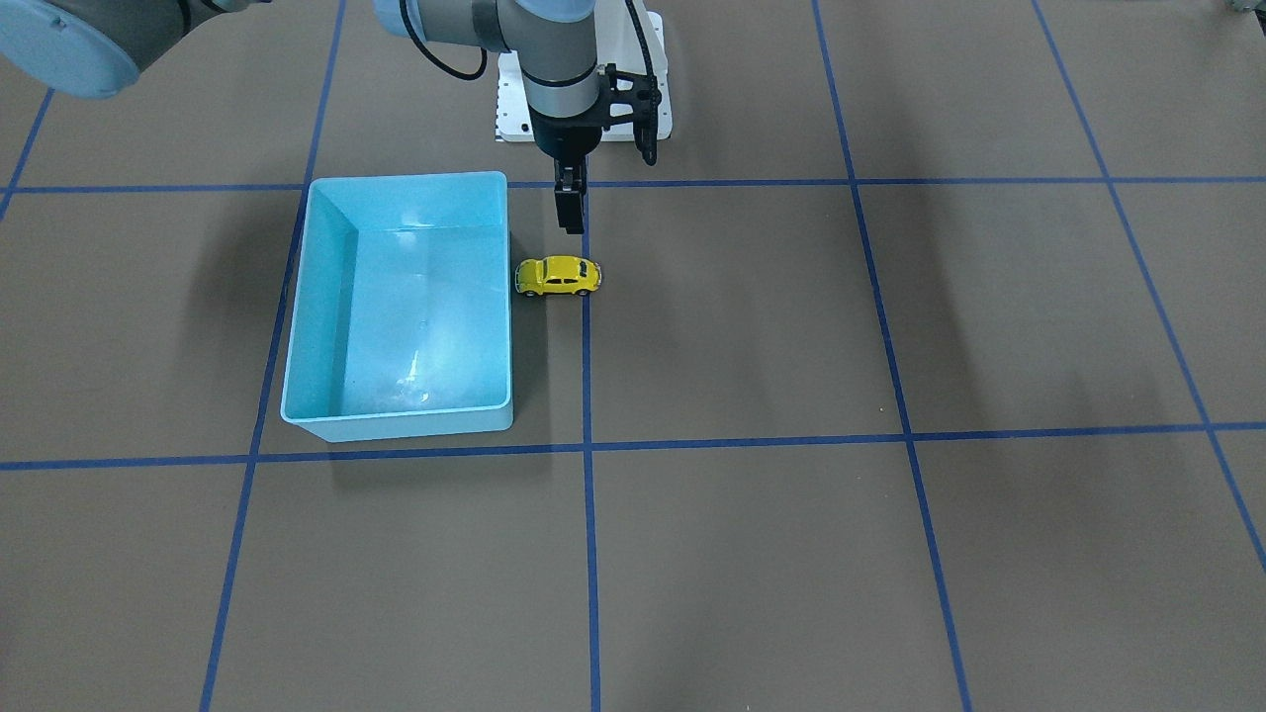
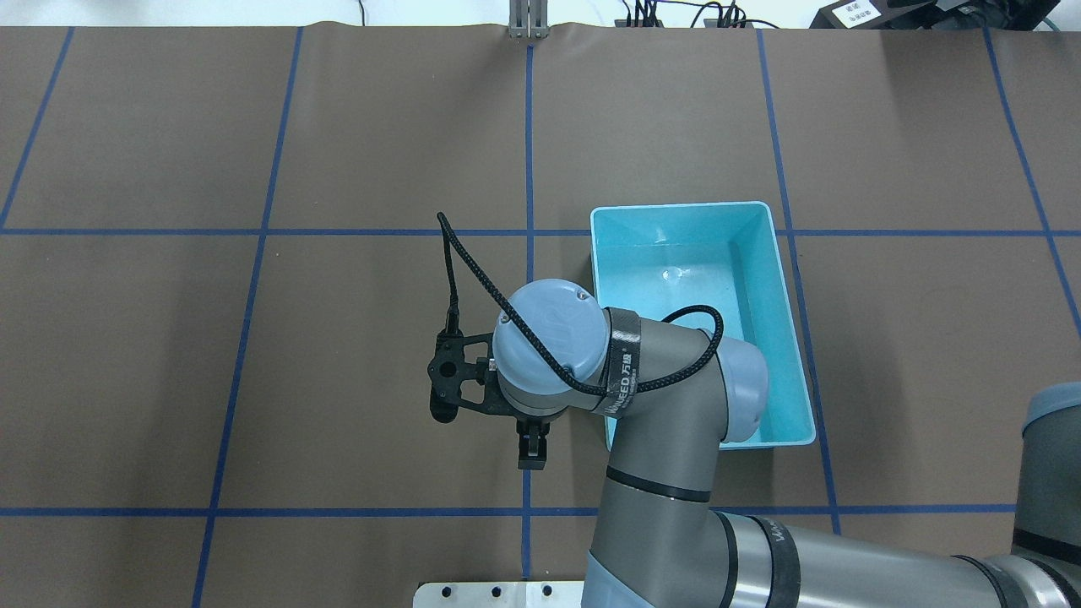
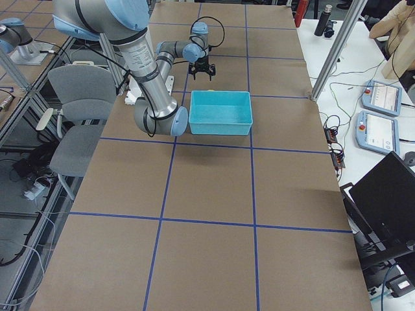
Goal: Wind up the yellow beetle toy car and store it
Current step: 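Close the right gripper on the yellow car beside the bin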
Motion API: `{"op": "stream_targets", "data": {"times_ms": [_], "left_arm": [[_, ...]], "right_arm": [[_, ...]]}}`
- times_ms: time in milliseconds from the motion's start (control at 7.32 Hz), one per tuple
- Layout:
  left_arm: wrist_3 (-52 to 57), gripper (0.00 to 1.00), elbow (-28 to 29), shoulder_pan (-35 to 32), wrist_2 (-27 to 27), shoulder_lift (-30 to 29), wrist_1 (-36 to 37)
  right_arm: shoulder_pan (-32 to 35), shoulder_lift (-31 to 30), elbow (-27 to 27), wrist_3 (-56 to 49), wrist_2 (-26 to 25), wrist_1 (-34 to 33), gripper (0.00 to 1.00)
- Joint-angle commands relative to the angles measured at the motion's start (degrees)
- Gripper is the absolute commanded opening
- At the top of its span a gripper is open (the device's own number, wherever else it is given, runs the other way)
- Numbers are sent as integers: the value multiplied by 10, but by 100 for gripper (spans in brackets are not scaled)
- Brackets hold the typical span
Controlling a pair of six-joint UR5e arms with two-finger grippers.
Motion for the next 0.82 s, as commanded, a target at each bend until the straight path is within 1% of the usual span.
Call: {"op": "stream_targets", "data": {"times_ms": [0,137,273,410,546,683], "left_arm": [[-2,100,1,0,0,0,-1],[-3,100,1,0,0,0,0],[-4,100,0,0,0,-1,1],[-4,100,1,0,0,-1,2],[-4,100,1,0,0,0,1],[-4,100,2,0,2,-2,4]], "right_arm": [[-6,7,-17,-47,-37,5,100],[-5,7,-17,-57,-49,5,100],[-4,5,-19,-61,-50,5,100],[1,4,-33,-64,-50,5,100],[12,1,-47,-89,-49,15,100],[22,1,-63,-95,-47,40,100]]}}
